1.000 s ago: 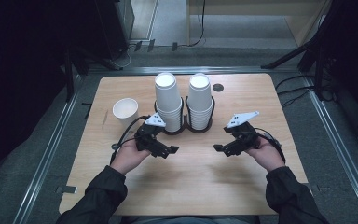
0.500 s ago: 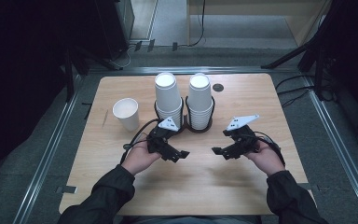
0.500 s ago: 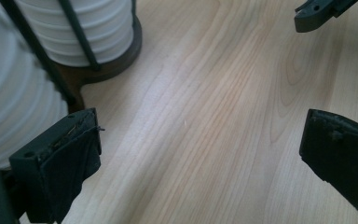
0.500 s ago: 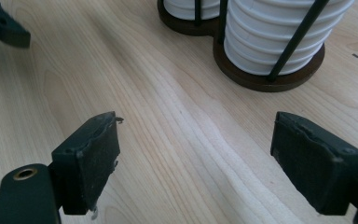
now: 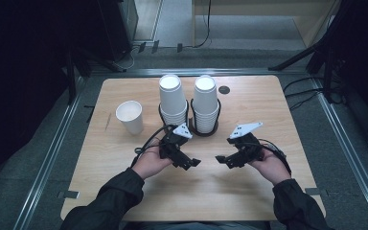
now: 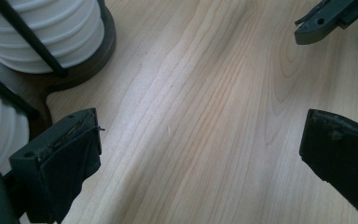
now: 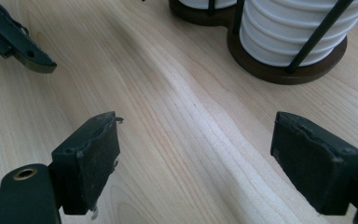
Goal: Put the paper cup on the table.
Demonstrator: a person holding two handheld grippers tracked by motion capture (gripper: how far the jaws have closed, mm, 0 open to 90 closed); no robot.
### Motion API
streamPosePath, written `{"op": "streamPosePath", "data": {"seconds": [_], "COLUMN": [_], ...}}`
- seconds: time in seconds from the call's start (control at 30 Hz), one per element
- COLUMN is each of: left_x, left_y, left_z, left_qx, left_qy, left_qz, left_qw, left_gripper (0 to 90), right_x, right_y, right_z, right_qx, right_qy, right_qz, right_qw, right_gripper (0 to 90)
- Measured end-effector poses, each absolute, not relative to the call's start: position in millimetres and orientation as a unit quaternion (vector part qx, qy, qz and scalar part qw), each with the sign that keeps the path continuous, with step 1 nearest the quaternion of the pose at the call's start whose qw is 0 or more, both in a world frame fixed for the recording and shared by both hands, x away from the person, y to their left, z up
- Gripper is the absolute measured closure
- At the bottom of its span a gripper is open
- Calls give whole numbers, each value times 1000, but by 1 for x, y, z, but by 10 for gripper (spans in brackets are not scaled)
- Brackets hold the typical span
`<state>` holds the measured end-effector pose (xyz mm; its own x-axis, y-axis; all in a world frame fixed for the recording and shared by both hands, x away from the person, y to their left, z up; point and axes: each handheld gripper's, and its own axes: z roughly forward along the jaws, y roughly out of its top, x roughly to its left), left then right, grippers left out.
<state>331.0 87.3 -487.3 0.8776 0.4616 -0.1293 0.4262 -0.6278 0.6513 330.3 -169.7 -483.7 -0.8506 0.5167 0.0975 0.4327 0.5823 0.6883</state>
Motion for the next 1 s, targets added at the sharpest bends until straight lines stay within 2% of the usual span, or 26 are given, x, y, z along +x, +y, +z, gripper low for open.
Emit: {"op": "streamPosePath", "data": {"seconds": [1.0], "left_x": [331], "left_y": [81], "left_z": [-487], "left_qx": [905], "left_qy": [227], "left_qz": [21], "left_qw": [358], "left_gripper": [0], "right_x": [325], "right_y": [-171], "right_z": [-486], "right_qx": [263], "right_qy": [892], "right_qz": [363], "right_qw": [62], "right_gripper": [156]}}
